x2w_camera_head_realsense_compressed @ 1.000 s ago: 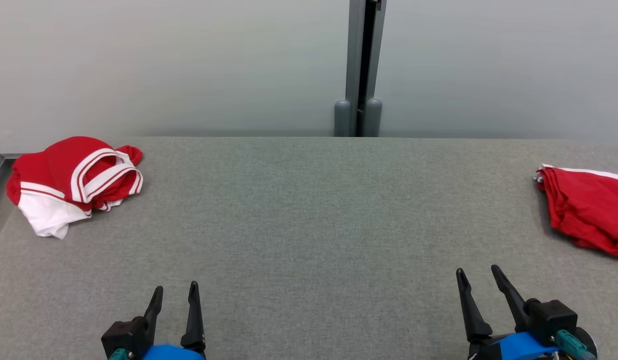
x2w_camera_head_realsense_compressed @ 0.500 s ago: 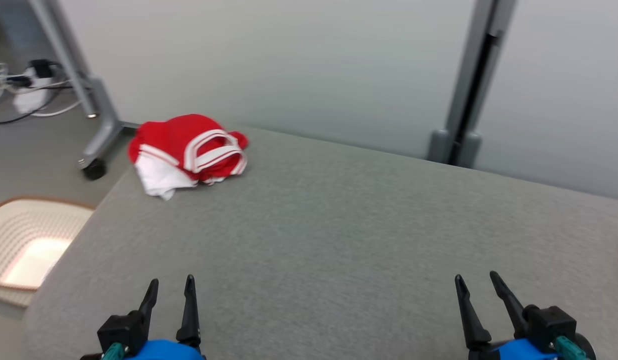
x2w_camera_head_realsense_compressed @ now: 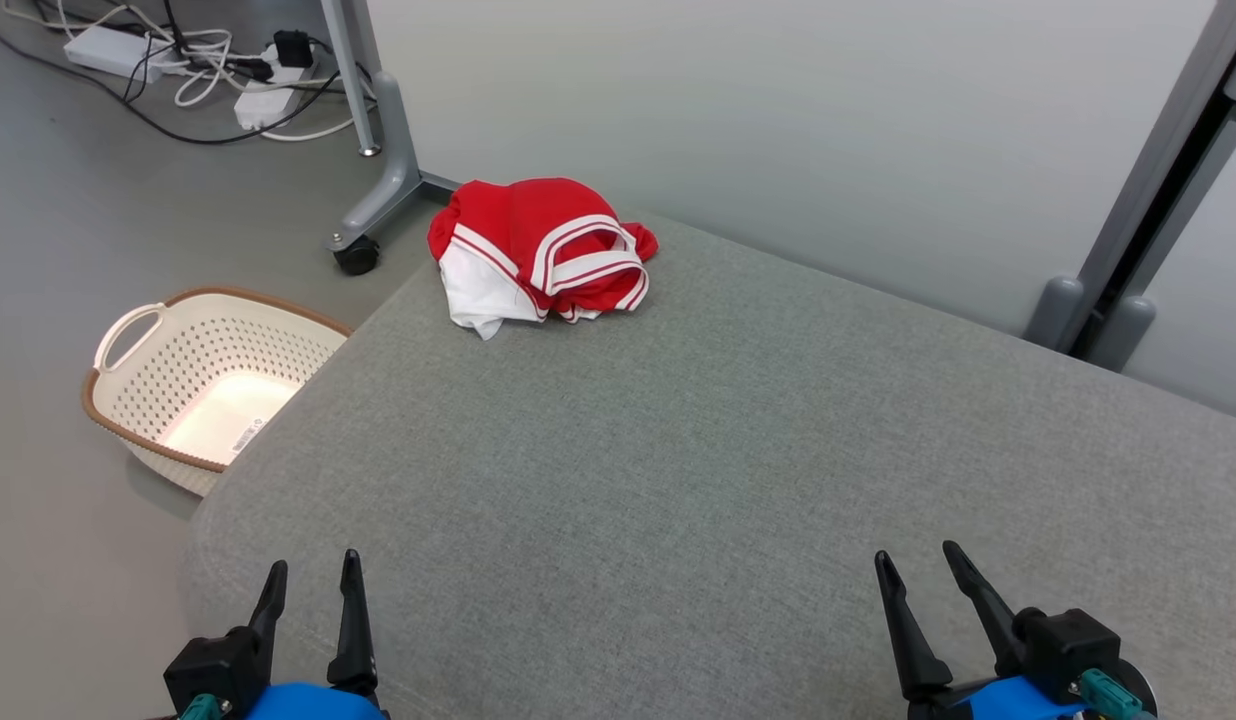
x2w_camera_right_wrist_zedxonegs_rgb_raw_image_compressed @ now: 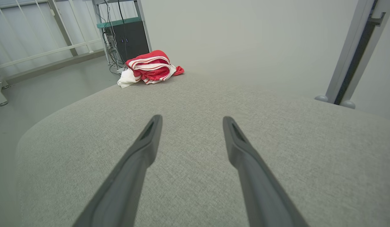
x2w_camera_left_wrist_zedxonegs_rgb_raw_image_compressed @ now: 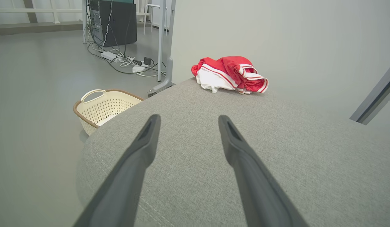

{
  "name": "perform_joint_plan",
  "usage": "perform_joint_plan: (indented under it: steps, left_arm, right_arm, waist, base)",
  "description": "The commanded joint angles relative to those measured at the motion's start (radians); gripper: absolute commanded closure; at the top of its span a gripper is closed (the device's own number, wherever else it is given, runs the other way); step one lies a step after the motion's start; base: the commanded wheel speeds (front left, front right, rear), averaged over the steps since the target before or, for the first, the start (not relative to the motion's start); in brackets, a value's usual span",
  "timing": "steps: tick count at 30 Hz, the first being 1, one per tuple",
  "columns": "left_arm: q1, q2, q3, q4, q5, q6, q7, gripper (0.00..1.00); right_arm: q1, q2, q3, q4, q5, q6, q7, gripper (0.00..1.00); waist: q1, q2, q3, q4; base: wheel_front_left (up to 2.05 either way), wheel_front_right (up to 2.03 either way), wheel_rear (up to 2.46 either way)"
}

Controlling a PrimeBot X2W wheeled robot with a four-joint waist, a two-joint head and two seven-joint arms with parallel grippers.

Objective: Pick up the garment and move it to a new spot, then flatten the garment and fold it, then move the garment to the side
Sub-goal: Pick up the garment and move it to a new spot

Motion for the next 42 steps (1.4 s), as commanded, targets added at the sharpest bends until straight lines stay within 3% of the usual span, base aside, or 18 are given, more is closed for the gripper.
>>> perform_joint_plan:
  steps: [1, 9, 13, 22, 28, 33, 42]
  left_arm:
    - [0.008, 0.000, 0.002, -0.007, -0.003, 0.005, -0.002, 0.00]
    - [-0.039, 0.007, 0.040, -0.037, -0.040, -0.005, -0.006, 0.00]
    - [-0.126, 0.054, 0.077, -0.065, -0.045, -0.011, -0.003, 0.00]
    - [-0.504, 0.190, 0.144, -0.092, -0.043, -0.026, 0.083, 0.00]
    - [-0.692, 0.237, 0.151, 0.088, -0.073, -0.042, 0.184, 0.00]
    - [-0.775, 0.241, 0.160, 0.282, -0.107, -0.056, 0.243, 0.00]
    - [-0.866, 0.239, 0.158, 0.495, -0.128, -0.073, 0.246, 0.00]
  right_arm:
    - [-0.014, -0.002, 0.001, -0.003, 0.002, 0.000, -0.004, 0.00]
    - [-0.017, -0.002, -0.017, -0.039, -0.027, 0.000, -0.004, 0.00]
    - [-0.034, -0.002, -0.045, -0.079, -0.070, 0.000, 0.015, 0.00]
    - [-0.090, -0.002, -0.057, -0.206, -0.163, 0.000, 0.091, 0.00]
    - [-0.118, -0.002, -0.026, -0.292, -0.199, 0.000, 0.141, 0.00]
    - [-0.130, -0.002, -0.020, -0.357, -0.217, 0.000, 0.167, 0.00]
    - [-0.131, -0.002, -0.040, -0.402, -0.219, 0.000, 0.164, 0.00]
  waist:
    - [0.0000, 0.0000, 0.007, 0.005]
    - [0.0000, 0.0000, 0.059, -0.025]
    - [0.0000, 0.0000, 0.118, -0.057]
    - [0.0000, 0.0000, 0.260, -0.169]
    - [0.0000, 0.0000, 0.368, -0.270]
    - [0.0000, 0.0000, 0.466, -0.338]
    - [0.0000, 0.0000, 0.567, -0.387]
  base:
    - [0.00, 0.00, 0.00]
    - [0.00, 0.00, 0.00]
    - [0.00, 0.00, 0.00]
    - [0.00, 0.00, 0.00]
    - [0.00, 0.00, 0.00]
    - [0.00, 0.00, 0.00]
    - [0.00, 0.00, 0.00]
